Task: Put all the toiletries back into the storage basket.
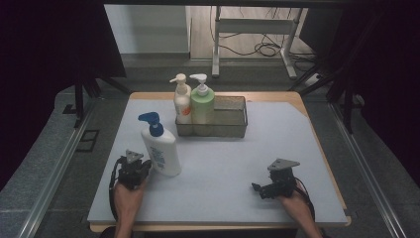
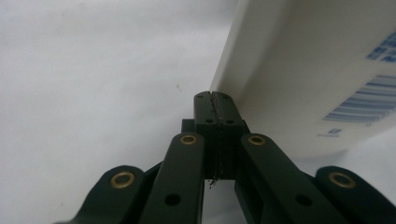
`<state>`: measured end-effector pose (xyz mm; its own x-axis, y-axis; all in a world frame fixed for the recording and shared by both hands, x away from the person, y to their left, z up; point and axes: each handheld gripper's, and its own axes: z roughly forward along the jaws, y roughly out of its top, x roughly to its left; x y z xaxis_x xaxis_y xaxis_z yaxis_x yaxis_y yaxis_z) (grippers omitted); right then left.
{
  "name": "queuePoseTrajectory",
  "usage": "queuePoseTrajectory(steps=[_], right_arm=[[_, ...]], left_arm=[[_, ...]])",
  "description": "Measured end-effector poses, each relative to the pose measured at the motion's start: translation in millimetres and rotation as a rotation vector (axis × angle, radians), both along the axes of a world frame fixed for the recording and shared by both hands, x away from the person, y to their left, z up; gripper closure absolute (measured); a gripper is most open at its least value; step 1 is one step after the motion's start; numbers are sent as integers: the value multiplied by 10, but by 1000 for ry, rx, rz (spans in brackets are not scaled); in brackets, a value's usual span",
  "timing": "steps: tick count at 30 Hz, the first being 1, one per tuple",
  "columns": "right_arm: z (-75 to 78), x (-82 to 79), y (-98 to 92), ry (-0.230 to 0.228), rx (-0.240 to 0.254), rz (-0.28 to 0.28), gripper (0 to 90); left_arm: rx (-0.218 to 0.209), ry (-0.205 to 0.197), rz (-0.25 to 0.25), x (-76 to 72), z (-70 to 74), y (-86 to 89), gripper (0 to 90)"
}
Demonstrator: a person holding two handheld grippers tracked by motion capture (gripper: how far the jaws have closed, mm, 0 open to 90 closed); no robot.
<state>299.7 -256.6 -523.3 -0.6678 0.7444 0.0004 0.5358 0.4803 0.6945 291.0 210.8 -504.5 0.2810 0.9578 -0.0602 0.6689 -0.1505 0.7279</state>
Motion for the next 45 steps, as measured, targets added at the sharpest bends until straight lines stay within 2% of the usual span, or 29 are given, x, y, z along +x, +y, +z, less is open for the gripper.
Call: queuePoseTrajectory(steps=[3,5,10,13,22,27,29,35,45], right_arm=[[0,0,0,0,0,0,0],[0,0,0,0,1,0,0],[0,0,0,0,1,0,0],[0,0,0,0,0,0,0],[-1,0,-1,0,1,0,0],[-1,0,-1,0,1,0,0],[-1,-1,-1,0,1,0,0],[-1,-1,-1,0,1,0,0],[-1,-1,-1,0,1,0,0]], left_arm=[[1,-10,-8,44,19,19,891],[-14,-22,-15,85,32,44,890],[-42,-52,-85,219,13,137,890],[-64,-50,-114,245,-7,181,890],[-44,-41,-133,271,-16,116,891],[-45,-43,-136,368,2,121,890],[-42,-33,-157,438,-25,121,889],[-100,-23,-185,453,-63,182,890],[-112,-12,-209,430,-62,108,891]])
